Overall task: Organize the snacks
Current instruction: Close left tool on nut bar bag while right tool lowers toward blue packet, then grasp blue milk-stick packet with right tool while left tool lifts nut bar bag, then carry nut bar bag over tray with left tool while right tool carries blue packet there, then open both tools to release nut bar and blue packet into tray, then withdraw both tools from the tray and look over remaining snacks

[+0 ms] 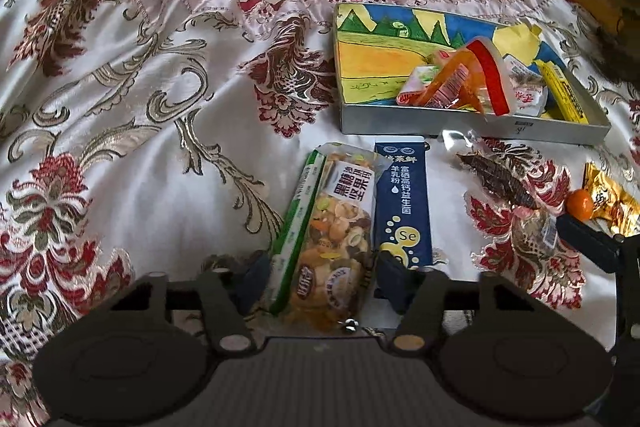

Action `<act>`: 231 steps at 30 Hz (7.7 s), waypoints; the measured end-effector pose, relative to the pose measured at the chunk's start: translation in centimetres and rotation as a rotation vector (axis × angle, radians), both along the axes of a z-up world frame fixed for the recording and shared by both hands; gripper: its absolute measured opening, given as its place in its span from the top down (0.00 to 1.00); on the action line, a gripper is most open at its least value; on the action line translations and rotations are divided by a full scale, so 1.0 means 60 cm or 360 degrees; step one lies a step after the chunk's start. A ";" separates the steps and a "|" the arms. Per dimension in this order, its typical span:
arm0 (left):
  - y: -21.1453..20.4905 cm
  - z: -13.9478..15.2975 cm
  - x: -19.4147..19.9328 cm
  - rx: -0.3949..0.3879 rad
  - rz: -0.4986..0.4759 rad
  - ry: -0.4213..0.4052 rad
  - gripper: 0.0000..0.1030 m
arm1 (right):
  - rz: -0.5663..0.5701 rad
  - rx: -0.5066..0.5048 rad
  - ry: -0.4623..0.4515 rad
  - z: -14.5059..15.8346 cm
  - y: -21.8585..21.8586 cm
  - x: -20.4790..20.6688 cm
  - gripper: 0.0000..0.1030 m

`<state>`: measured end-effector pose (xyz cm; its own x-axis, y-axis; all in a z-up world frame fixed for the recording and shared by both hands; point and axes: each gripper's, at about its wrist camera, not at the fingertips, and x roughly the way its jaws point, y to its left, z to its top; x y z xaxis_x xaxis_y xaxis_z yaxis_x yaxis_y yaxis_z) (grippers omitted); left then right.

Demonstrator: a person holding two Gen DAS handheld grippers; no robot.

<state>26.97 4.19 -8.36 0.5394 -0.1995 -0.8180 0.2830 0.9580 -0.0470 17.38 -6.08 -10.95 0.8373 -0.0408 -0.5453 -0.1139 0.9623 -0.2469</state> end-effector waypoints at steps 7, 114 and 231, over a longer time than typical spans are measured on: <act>0.003 -0.009 0.012 -0.0048 -0.0027 0.0047 0.45 | 0.0107 -0.0034 -0.0002 -0.005 0.022 -0.007 0.01; -0.084 0.146 -0.154 -0.0447 0.0061 -0.0141 0.64 | 0.0183 -0.0353 -0.0408 0.177 -0.175 -0.210 0.99; -0.079 0.184 -0.387 -0.0215 0.0255 -0.0817 0.01 | -0.0278 0.0587 -0.0534 0.223 -0.277 -0.344 0.01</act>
<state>3.74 -0.57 2.71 0.8943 -0.1672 -0.4150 0.1534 0.9859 -0.0667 -3.23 -22.73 2.46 0.9661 -0.0511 -0.2529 0.0828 0.9898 0.1163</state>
